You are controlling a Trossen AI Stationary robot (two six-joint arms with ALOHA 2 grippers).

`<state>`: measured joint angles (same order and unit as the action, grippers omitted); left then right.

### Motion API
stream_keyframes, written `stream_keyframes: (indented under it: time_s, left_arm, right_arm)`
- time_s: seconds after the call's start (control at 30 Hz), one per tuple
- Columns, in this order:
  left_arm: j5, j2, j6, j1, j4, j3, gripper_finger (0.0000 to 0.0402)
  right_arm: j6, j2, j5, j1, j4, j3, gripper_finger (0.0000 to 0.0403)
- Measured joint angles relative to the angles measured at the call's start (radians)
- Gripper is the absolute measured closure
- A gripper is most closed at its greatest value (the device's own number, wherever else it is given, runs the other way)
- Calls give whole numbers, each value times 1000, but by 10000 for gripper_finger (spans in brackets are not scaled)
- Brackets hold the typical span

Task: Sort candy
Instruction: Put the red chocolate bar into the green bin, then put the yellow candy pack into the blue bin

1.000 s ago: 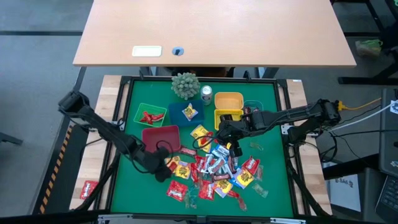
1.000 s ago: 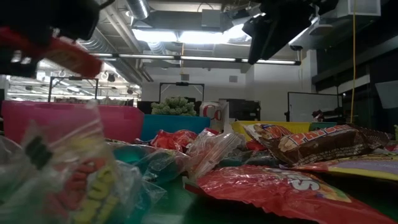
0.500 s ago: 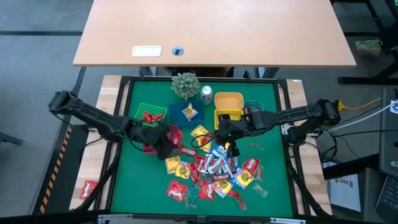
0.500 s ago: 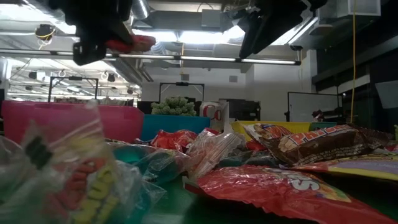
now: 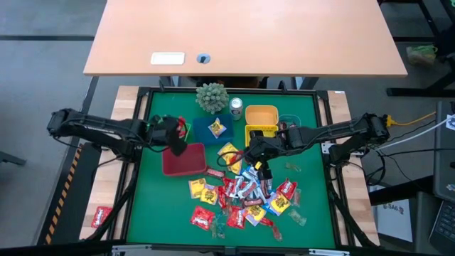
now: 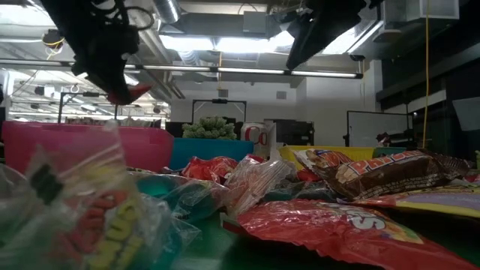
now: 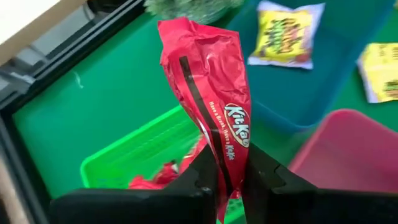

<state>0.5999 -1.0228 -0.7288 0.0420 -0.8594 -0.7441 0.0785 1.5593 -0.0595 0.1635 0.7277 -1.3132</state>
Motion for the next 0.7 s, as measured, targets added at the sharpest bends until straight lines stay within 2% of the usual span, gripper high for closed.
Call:
stream_keyframes:
  time_s: [0.2, 0.33, 0.47, 0.7]
  left_arm:
    - [0, -4, 0, -41, -13, 0, 334]
    - [-4, -4, 0, -63, -13, 0, 293]
    - [-24, -4, -1, -69, 4, 0, 266]
    - [-37, -4, -2, -68, 23, 0, 261]
  right_arm:
    - [-46, 26, 88, 10, -73, 0, 203]
    - [-49, 75, 71, 42, -148, 0, 203]
    - [-50, 132, -14, 88, -219, 0, 203]
    - [-60, 236, -239, 140, -273, 0, 203]
